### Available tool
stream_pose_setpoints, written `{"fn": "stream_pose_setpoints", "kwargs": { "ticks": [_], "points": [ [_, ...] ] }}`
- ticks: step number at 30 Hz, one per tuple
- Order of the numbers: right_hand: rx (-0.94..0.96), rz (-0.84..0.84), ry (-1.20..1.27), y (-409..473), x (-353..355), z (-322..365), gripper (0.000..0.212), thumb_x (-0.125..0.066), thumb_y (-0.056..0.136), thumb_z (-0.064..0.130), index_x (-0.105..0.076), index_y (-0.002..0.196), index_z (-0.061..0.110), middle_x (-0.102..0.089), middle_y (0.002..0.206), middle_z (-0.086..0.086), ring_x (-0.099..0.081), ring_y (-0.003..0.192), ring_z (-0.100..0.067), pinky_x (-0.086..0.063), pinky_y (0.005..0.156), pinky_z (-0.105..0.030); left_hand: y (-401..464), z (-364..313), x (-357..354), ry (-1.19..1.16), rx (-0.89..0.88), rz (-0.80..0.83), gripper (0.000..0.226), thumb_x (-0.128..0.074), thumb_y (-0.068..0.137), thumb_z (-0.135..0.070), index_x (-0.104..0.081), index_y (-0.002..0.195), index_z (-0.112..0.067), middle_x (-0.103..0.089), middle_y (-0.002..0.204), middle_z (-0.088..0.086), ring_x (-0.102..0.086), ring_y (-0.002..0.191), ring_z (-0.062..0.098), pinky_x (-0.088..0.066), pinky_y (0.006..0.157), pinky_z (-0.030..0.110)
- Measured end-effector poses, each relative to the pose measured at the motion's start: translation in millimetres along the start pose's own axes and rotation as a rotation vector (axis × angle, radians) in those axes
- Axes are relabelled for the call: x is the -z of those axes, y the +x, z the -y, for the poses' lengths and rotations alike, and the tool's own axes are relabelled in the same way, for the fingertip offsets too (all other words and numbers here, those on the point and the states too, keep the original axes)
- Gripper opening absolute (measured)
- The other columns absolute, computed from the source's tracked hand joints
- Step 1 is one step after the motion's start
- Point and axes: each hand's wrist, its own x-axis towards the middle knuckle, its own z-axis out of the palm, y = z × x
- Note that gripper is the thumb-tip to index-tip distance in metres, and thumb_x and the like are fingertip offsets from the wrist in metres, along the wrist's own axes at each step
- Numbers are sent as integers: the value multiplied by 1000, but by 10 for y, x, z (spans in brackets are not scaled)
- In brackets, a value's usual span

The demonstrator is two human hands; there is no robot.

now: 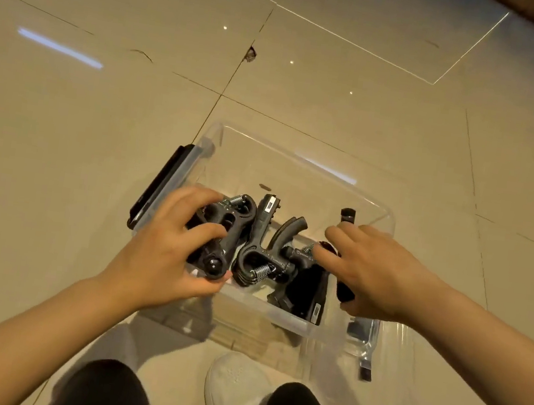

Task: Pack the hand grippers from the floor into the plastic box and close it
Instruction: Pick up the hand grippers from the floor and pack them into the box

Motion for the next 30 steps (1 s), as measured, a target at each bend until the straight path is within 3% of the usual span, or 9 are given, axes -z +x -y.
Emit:
{"fn": "stream_pose_setpoints", "kwargs": {
  "ticks": [2,6,11,14,16,18,22,26,30],
  "points": [
    [114,48,-29,58,-113,29,70,-82,43,36,-60,106,17,-59,101,-8,-56,88,-24,-50,68,-34,-51,15,-28,9,35,-32,43,-69,68,-46,-70,92,-10,-49,123,11,-45,114,32,-23,105,22],
    [287,90,11,201,-229,100,69,-79,55,32,-56,118,18,-56,115,-8,-54,102,-26,-48,83,-37,-66,19,-41,45,44,-55,41,-70,67,-44,-70,90,-9,-49,119,10,-46,108,31,-28,100,26],
    [227,120,244,258,-475,144,65,-76,68,24,-50,127,19,-50,121,-6,-53,102,-24,-51,78,-37,-77,22,-51,88,34,-65,39,-72,67,-40,-70,87,-6,-50,117,12,-46,106,34,-28,98,23],
    [184,124,418,281,-599,175,55,-69,79,27,-49,130,22,-53,126,2,-49,115,-20,-43,93,-37,-80,9,-61,115,33,-82,40,-72,67,-40,-70,88,-5,-50,116,13,-47,105,35,-29,98,23],
    [153,111,398,305,-660,175,53,-65,83,33,-45,133,28,-52,130,7,-43,124,-18,-37,99,-38,-76,1,-67,116,34,-88,41,-73,66,-39,-69,90,-5,-48,117,11,-47,103,34,-29,98,23],
    [130,106,382,328,-716,171,52,-64,84,30,-46,133,27,-55,128,5,-45,123,-20,-38,99,-39,-75,-9,-69,119,35,-90,42,-74,66,-38,-69,92,-4,-49,116,12,-48,102,35,-30,97,23],
    [163,-16,343,381,-773,169,32,-66,81,15,-63,113,16,-68,100,-2,-61,93,-26,-47,80,-38,-67,-27,-71,135,43,-86,42,-73,67,-38,-69,92,-4,-54,113,17,-48,102,35,-32,95,25],
    [200,-37,316,378,-722,212,29,-51,92,25,-58,121,23,-64,110,5,-56,101,-19,-38,82,-32,-62,-29,-74,140,51,-85,43,-72,68,-39,-69,92,-4,-54,112,19,-48,102,36,-31,96,23],
    [203,-7,357,357,-752,239,33,-56,89,28,-57,123,24,-63,114,7,-54,106,-17,-40,89,-34,-60,-36,-71,138,70,-75,44,-71,68,-40,-69,93,-3,-55,112,21,-49,101,36,-30,95,22]
  ]
}}
